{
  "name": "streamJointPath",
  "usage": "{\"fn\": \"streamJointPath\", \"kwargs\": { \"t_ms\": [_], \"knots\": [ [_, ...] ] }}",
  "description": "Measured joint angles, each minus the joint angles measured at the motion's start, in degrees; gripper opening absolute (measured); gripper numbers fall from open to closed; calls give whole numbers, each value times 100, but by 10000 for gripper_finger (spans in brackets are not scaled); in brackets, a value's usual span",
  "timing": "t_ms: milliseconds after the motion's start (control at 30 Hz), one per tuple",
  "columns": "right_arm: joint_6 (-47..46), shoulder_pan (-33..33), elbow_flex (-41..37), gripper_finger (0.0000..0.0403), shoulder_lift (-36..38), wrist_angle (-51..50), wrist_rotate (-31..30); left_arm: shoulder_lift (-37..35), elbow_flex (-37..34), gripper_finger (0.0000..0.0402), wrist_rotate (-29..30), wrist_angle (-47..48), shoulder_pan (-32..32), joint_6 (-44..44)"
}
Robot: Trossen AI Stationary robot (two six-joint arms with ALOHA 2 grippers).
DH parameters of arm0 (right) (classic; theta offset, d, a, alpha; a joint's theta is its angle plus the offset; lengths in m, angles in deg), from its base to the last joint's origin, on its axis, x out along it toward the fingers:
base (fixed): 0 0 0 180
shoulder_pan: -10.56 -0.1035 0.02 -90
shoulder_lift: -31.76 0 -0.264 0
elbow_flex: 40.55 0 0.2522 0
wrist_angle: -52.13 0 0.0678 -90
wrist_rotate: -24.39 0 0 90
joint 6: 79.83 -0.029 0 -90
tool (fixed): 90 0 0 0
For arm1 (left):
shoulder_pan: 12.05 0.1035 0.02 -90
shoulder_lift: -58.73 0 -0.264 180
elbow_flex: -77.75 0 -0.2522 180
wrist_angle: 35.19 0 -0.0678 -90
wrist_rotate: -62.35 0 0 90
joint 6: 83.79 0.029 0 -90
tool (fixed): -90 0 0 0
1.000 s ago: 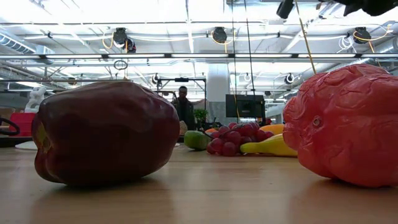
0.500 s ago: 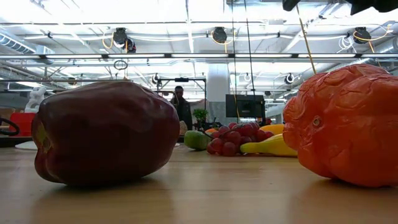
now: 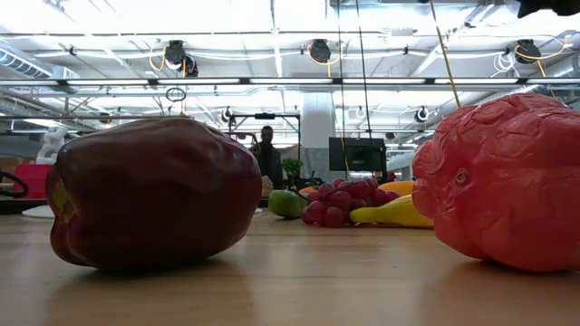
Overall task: Build produce basket
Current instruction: Put the orange apple into the wired basket
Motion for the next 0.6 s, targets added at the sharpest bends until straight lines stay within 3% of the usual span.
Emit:
{"fn": "streamJointPath", "kwargs": {
  "t_ms": [333, 433, 600],
  "knots": [
    [231, -189, 2, 3, -74, -215, -338, 0, 0, 161, -38, -72, 221, 648],
    [-430, -318, 2, 3, -138, -190, -419, 0, 0, 161, -75, -68, 251, 981],
    [-1959, -597, 2, 3, -183, -193, -1152, 0, 0, 161, -82, -63, 251, 1358]
  ]
}}
